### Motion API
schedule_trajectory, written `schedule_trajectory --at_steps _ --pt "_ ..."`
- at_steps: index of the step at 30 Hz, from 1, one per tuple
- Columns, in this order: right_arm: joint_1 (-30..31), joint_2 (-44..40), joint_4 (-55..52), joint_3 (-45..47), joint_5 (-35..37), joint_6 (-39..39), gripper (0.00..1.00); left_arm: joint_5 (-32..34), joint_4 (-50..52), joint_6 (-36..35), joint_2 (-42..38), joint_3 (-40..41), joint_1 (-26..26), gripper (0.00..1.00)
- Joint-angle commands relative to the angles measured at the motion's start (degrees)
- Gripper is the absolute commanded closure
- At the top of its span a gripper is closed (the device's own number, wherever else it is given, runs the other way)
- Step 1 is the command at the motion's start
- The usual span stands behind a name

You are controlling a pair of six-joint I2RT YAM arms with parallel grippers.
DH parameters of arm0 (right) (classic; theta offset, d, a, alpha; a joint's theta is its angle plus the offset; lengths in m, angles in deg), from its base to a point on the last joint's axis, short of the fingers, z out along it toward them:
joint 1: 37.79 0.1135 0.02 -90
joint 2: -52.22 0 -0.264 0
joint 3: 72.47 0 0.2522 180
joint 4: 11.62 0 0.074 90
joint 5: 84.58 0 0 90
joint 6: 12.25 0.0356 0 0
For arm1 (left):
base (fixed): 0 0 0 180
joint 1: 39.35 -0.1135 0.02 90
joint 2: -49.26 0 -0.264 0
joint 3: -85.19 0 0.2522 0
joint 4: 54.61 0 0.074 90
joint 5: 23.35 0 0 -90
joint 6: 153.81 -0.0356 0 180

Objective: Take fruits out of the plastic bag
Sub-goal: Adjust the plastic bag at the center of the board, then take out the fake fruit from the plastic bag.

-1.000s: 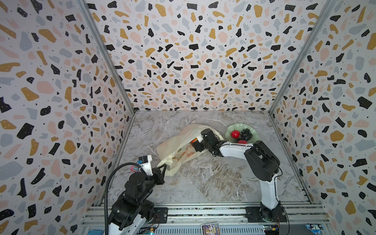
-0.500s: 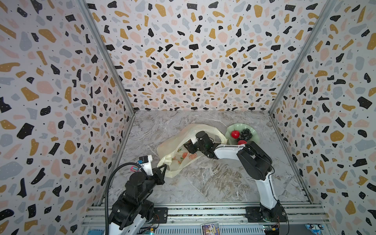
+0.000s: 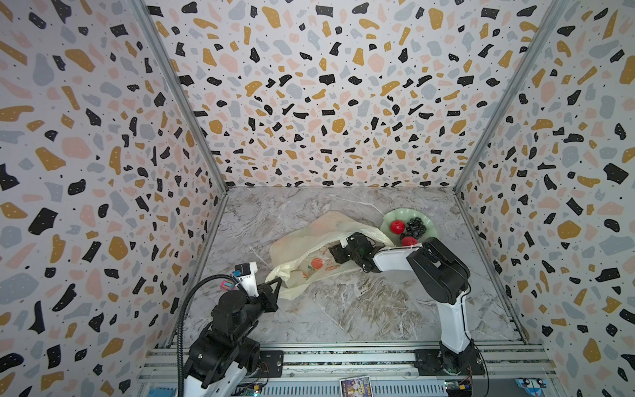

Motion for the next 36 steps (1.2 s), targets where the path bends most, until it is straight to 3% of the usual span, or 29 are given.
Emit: schedule_trajectory --at_steps 1,3,7,9,24,36 --pt "0.17 -4.46 -1.27 2.94 0.66 1.12 0.43 -0.27 -1.32 -1.54 0.10 0.04 0.13 1.00" --pt "0.41 -6.56 -0.47 4.96 0.38 1.61 0.42 -0.80 -1.05 -1.97 0.08 -0.16 0.13 1.00" --pt "0.61 -11.02 1.80 8.01 1.70 4.07 0.27 -3.78 -0.88 -3.18 0.11 -0.16 0.16 1.00" --pt "0.44 -12.49 3.94 9.05 2.29 6.46 0.24 -5.33 -0.77 -3.88 0.10 -0.14 0.16 1.00" --pt "-0.71 -7.70 11.03 8.82 9.12 24.10 0.24 -7.90 -0.99 -5.26 0.67 0.11 0.13 1.00" --pt "-3.00 -4.58 12.73 6.78 7.25 36.00 0.25 -9.36 -2.73 -5.63 2.81 -0.28 0.19 1.00"
